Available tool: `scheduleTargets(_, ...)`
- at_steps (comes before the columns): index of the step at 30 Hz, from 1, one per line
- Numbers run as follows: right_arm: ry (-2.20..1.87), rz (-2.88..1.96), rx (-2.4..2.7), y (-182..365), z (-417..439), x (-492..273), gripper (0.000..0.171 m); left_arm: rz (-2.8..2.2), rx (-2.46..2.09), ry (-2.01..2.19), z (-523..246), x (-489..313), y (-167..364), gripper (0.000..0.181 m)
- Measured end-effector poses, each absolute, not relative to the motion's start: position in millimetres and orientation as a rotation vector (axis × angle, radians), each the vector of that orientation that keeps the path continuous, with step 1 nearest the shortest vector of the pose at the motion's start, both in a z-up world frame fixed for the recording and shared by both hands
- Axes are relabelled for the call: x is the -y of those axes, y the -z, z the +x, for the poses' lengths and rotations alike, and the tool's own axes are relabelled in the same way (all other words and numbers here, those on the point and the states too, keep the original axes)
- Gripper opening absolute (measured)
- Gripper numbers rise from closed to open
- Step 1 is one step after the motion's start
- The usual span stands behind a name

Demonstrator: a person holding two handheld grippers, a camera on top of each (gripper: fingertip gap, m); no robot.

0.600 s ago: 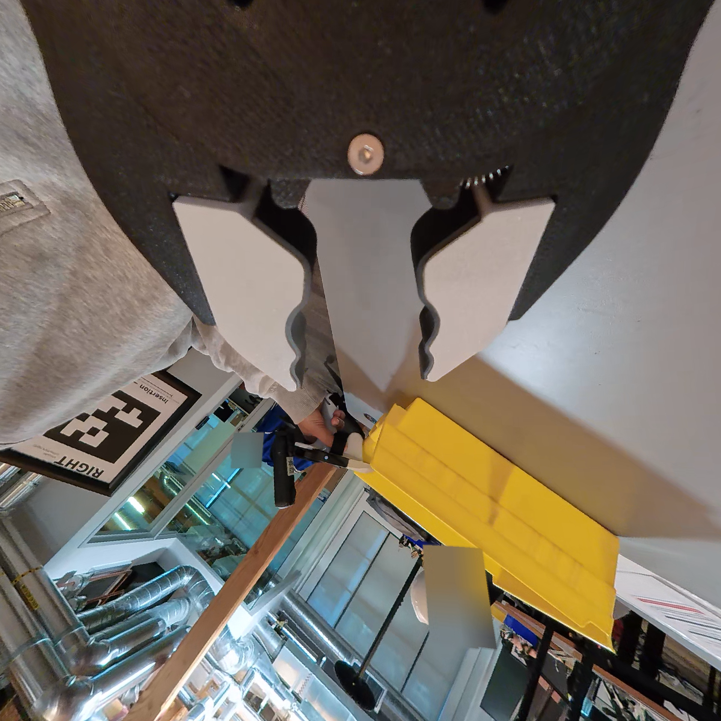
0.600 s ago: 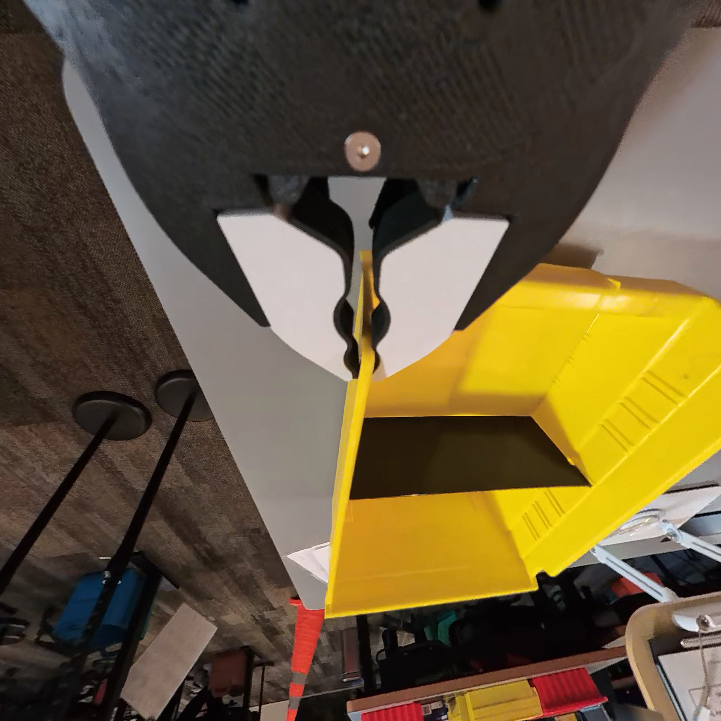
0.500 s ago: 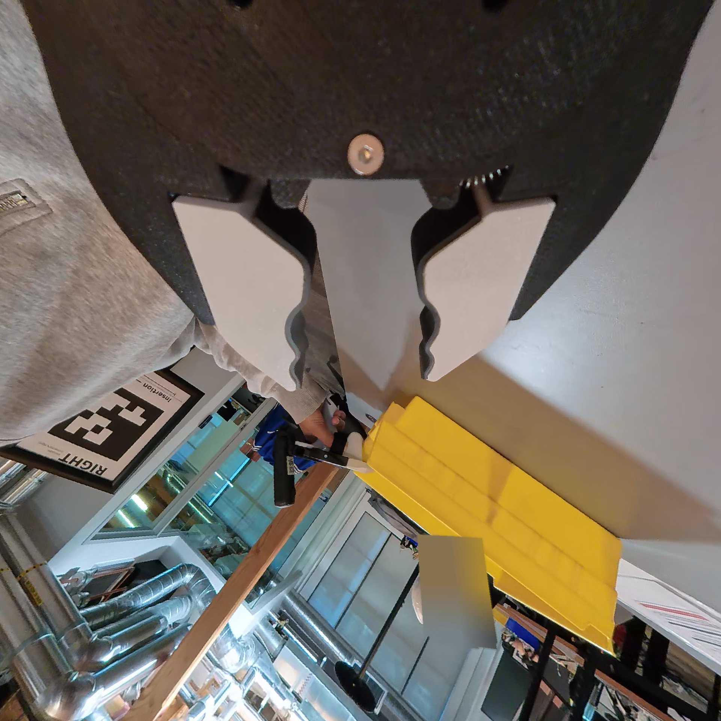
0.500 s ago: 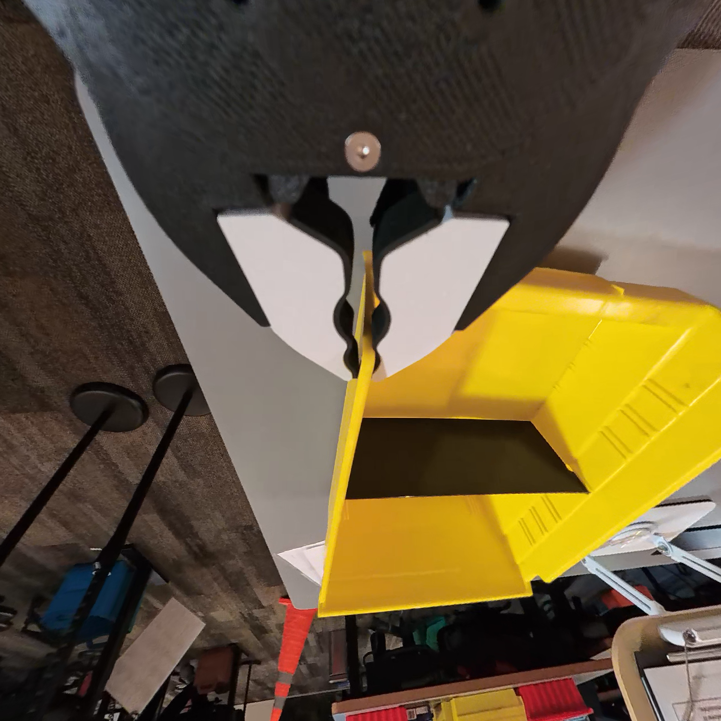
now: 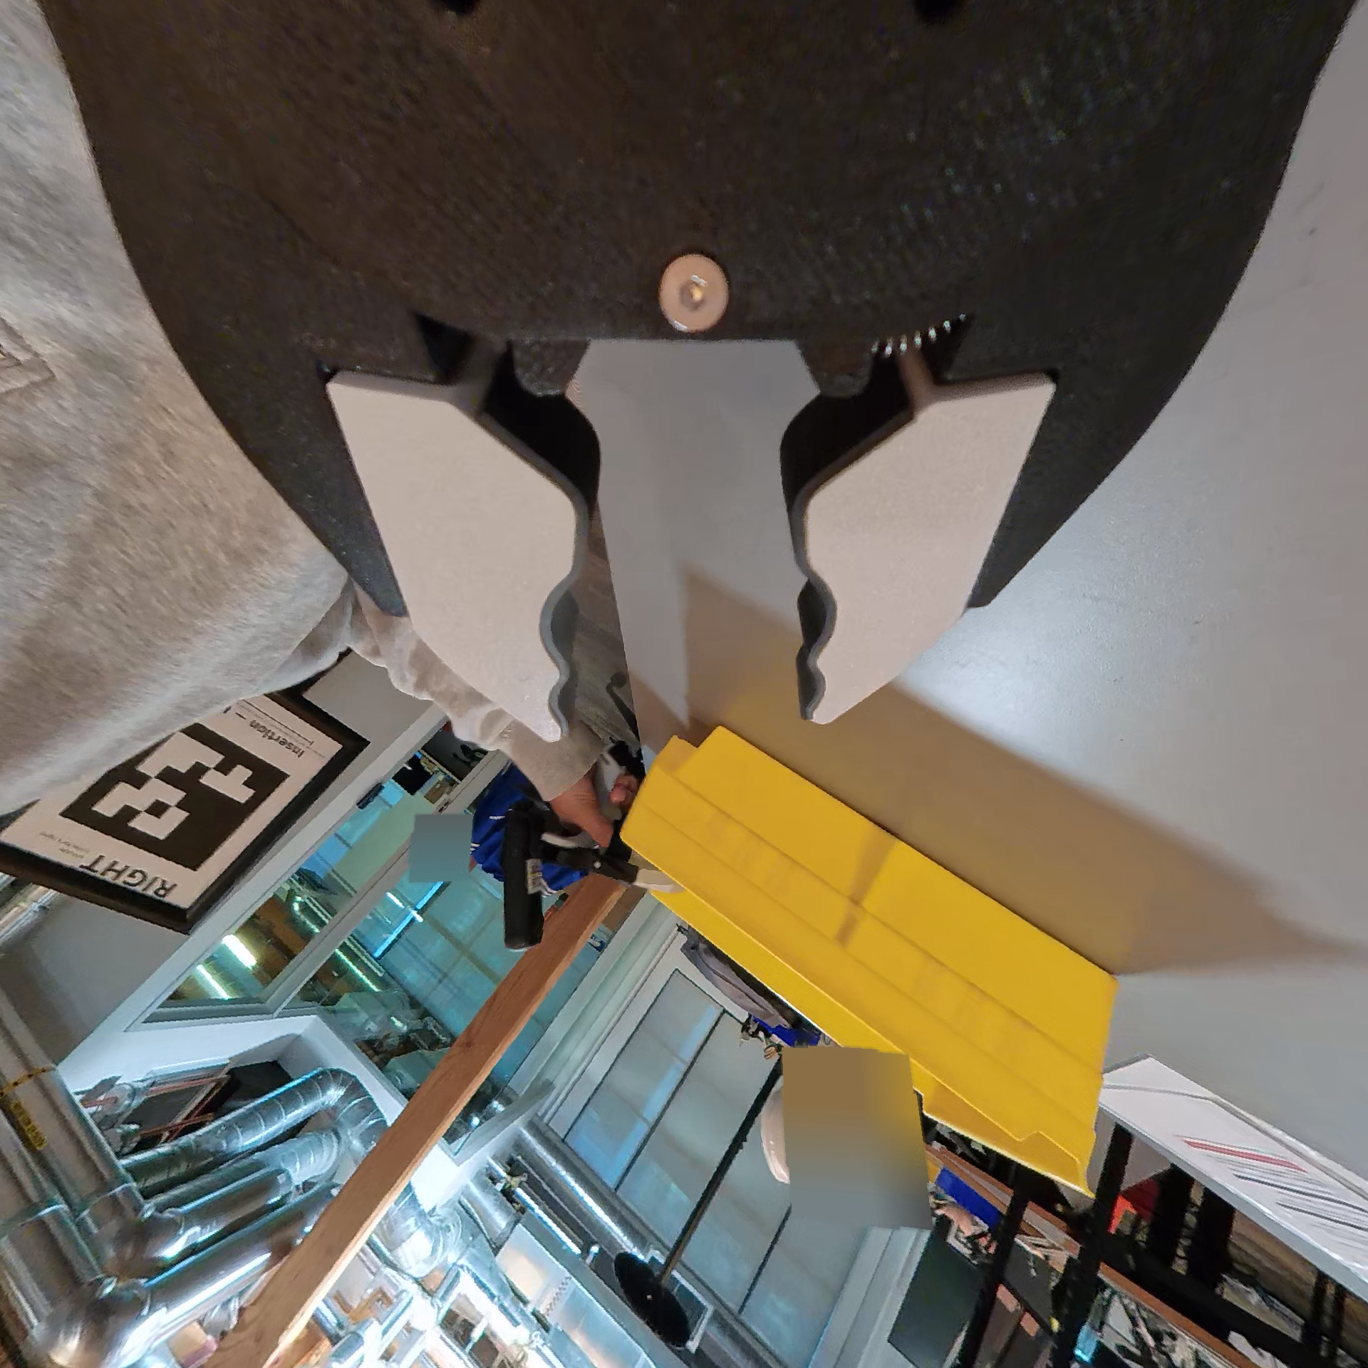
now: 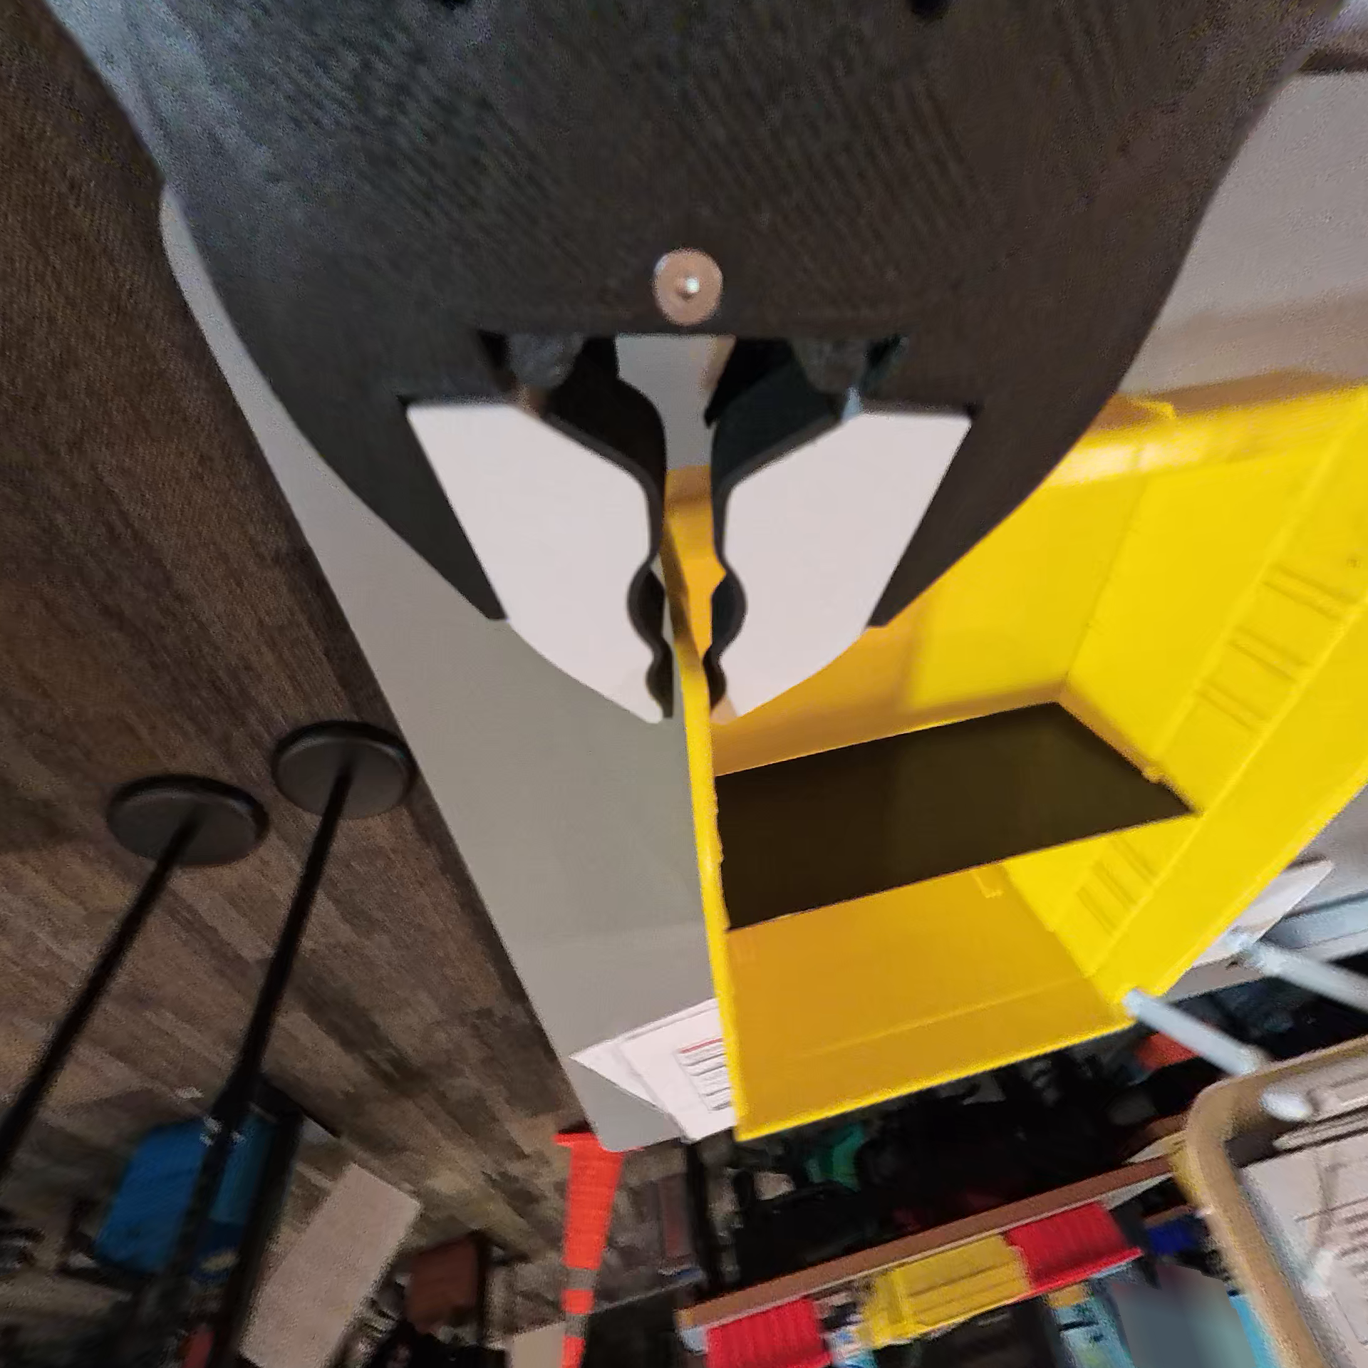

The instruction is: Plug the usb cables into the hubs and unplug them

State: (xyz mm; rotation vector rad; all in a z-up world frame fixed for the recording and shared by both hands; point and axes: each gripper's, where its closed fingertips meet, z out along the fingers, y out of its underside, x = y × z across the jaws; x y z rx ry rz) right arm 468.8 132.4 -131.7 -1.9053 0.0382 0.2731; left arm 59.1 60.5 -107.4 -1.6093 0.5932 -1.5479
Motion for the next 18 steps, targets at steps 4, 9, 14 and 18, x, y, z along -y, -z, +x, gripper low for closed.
scheduleTargets(4, -0.183, -1.759, -0.089, 74.7, 459.8, -120.6, 0.03, -1.644, -0.548, 1.422, 55.8, -68.8, 110.1, 0.064)
scheduleTargets(9, -0.477, -1.449, 0.211, -8.1, 326.2, -85.6, 0.022, -1.689, -0.45, 1.12, 32.6, -83.9, 95.7, 0.061)
scheduleTargets(14, -0.94, -1.6, 0.593, 68.7, 161.9, -49.2, 0.022, -1.72, -0.31, 0.554, -43.9, -88.8, 76.3, 0.048)
scheduleTargets(18, -1.129, -1.736, 0.819, 109.2, 108.9, -27.6, 0.021, -1.713, -0.249, 0.259, -103.7, -64.1, 73.8, 0.048)
